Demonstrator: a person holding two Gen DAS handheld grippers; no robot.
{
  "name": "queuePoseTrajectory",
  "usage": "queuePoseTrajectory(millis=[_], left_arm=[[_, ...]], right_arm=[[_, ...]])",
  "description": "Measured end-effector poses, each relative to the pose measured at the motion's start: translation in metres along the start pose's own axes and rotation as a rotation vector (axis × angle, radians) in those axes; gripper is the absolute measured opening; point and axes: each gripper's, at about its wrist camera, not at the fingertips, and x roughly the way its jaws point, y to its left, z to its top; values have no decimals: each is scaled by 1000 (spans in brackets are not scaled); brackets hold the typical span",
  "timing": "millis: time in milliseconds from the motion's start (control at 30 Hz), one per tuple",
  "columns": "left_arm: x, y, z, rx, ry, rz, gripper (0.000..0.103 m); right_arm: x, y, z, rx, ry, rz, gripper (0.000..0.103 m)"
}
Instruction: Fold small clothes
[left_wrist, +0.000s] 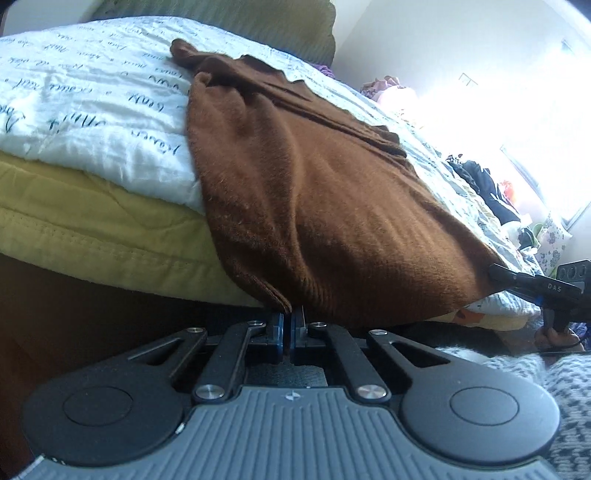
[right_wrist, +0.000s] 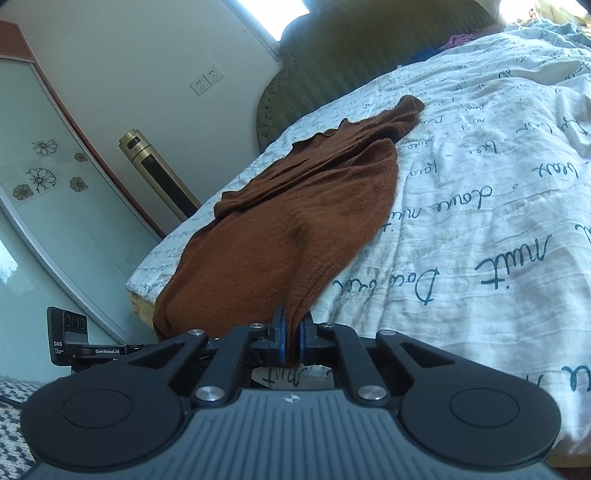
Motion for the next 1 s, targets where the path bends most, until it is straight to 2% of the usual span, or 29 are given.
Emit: queuePoseTrajectory(millis=[200, 367, 567, 833, 1000], left_arm=[[-35, -8, 22, -24, -118, -68, 3], [-44, -3, 59, -97, -199, -113, 2], [-26, 10, 92, -146, -191, -74, 2], [-26, 14, 112, -192, -230, -105, 2], [-29, 15, 140, -203, -256, -96, 2]], right_arm=[[-13, 7, 19, 16, -81, 57, 6], [-15, 2, 48, 69, -148, 120, 6], [4, -10, 73, 84, -148, 116, 6], [13, -6, 103, 78, -189, 147, 6], [24, -6, 133, 78, -209, 151, 6]])
